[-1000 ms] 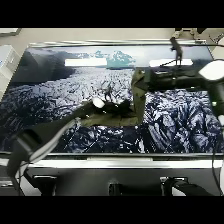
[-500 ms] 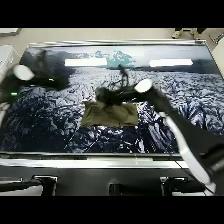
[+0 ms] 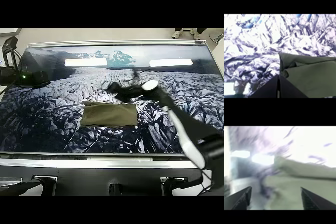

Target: Fold the clothes and pants, and hang the long-sleeved shirts on hangers.

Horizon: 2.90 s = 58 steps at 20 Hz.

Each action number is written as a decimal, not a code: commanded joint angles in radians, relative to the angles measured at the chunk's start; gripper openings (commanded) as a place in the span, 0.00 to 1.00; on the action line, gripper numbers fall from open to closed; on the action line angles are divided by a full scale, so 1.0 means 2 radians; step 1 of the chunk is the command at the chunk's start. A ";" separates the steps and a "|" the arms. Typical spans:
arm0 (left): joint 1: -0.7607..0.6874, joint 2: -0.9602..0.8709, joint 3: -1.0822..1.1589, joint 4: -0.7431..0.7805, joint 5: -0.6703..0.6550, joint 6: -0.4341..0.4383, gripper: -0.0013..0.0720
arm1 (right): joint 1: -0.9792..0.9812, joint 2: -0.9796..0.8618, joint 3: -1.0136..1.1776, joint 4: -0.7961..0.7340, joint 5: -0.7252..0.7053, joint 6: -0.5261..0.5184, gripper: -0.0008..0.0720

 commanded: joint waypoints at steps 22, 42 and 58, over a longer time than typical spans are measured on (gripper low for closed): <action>-0.039 0.006 0.000 -0.001 -0.002 -0.005 0.05 | -0.183 -0.060 0.114 0.003 0.306 -0.070 0.06; -0.039 0.005 0.000 -0.008 -0.007 -0.040 0.05 | -0.716 -0.059 0.256 -0.294 0.356 0.127 0.06; -0.039 0.005 0.000 -0.008 -0.008 -0.048 0.05 | -0.728 0.047 -0.039 -0.473 0.276 0.124 0.06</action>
